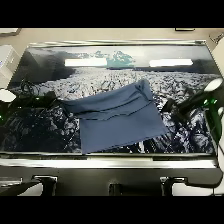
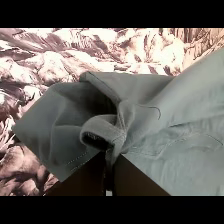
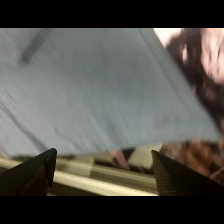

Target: Fold the clothes and pants, and hang the long-sleeved shirts on hangers.

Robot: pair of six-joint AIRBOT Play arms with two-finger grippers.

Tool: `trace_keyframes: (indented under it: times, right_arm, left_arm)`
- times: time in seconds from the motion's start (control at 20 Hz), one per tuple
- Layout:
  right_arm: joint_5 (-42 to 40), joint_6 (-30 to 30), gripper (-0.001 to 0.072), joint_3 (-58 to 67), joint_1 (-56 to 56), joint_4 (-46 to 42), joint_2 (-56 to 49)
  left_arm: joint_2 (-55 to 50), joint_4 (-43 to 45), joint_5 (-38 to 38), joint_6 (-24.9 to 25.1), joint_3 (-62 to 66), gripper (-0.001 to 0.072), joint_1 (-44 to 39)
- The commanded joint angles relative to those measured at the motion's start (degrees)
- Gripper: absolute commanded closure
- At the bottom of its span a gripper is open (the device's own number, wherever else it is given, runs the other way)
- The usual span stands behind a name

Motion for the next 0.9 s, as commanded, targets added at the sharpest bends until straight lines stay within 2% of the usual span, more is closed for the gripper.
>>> trace_keyframes:
  times: [0.0, 0.15, 0.35, 0.4, 0.45, 0.5, 0.55, 0.6, 0.65, 0.75, 0.85]
  right_arm:
    - [-6.86, -2.62, 0.0010, -22.73, 4.35, 2.51, 7.21]
    - [-16.31, -4.09, 0.0009, -32.20, 10.99, 12.59, 7.76]
    - [-29.40, -1.75, 0.0002, -33.68, 20.04, 19.21, 7.76]
    - [-31.80, -1.66, 0.0007, -33.68, 21.07, 21.68, 7.76]
    - [-34.21, -1.68, 0.0044, -33.68, 21.62, 24.44, 7.76]
    - [-35.78, -1.68, 0.0164, -33.68, 21.59, 26.75, 7.76]
    - [-37.31, -1.68, 0.0429, -33.48, 21.44, 27.91, 7.76]
    - [-38.25, -1.66, 0.0582, -32.85, 21.44, 27.76, 7.76]
    - [-38.73, -1.68, 0.0679, -31.69, 21.27, 27.04, 7.78]
    - [-37.38, -1.70, 0.0680, -26.88, 17.88, 23.52, 7.82]
    - [-35.04, -0.24, 0.0680, -19.32, 9.88, 18.73, 7.82]
  left_arm:
    - [-0.07, -0.15, -0.37, 0.81, 0.17, 0.0688, 0.39]
    - [-0.07, -0.20, -0.59, 0.81, 0.17, 0.0688, 0.39]
    - [-0.07, -0.17, -2.10, 0.81, 0.17, 0.0688, 0.42]
    - [-0.07, -0.17, -2.14, 0.81, 0.17, 0.0688, 0.42]
    - [-0.07, -0.17, -2.12, 0.81, 0.17, 0.0688, 0.42]
    - [-0.07, -0.17, -2.10, 0.81, 0.17, 0.0688, 0.42]
    - [-0.07, -0.17, -2.10, 0.81, 0.17, 0.0687, 0.48]
    - [-0.07, -0.15, -2.12, 0.81, 0.17, 0.0688, 0.50]
    - [-0.07, -0.15, -2.10, 0.81, 0.17, 0.0688, 0.50]
    - [-0.07, 0.11, -2.19, 0.81, 0.17, 0.0688, 0.87]
    - [-0.07, 1.62, -2.99, 0.81, 0.17, 0.0688, 1.31]
